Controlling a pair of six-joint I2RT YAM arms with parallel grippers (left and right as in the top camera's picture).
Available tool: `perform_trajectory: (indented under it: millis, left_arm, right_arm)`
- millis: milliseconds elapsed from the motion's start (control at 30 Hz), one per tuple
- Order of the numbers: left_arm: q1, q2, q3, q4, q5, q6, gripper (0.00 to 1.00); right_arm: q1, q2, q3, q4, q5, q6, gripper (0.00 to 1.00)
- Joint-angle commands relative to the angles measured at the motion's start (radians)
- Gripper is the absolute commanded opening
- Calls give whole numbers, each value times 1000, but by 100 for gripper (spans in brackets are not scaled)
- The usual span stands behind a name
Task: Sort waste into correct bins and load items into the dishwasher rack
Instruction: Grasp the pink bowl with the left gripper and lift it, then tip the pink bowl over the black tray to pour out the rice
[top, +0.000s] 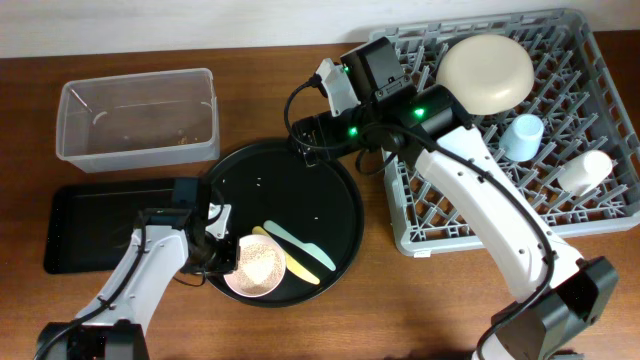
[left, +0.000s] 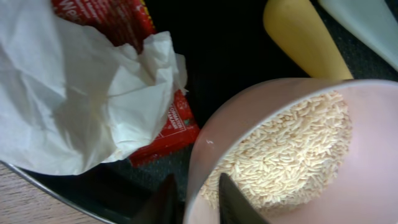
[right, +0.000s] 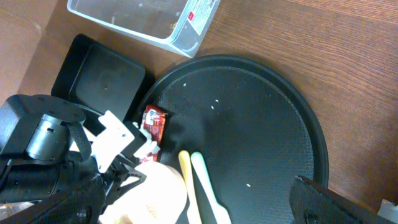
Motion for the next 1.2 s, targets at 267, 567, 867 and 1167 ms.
perform_trajectory:
  millis: [267, 567, 867, 1167]
  left_arm:
    - [-2, 10, 6, 13, -32, -16, 1]
    - [-2, 7, 154, -130, 2, -14, 1]
    - [-1, -29, 288, -205, -18, -14, 1]
    - [100, -87, 417, -294, -296, -14, 1]
  right_arm:
    - [-8, -5, 10, 0, 16, 4, 98]
    - [-8, -5, 10, 0, 16, 5, 98]
    - [-8, -5, 10, 0, 16, 5, 98]
    - [-31, -5, 10, -1, 105, 32, 98]
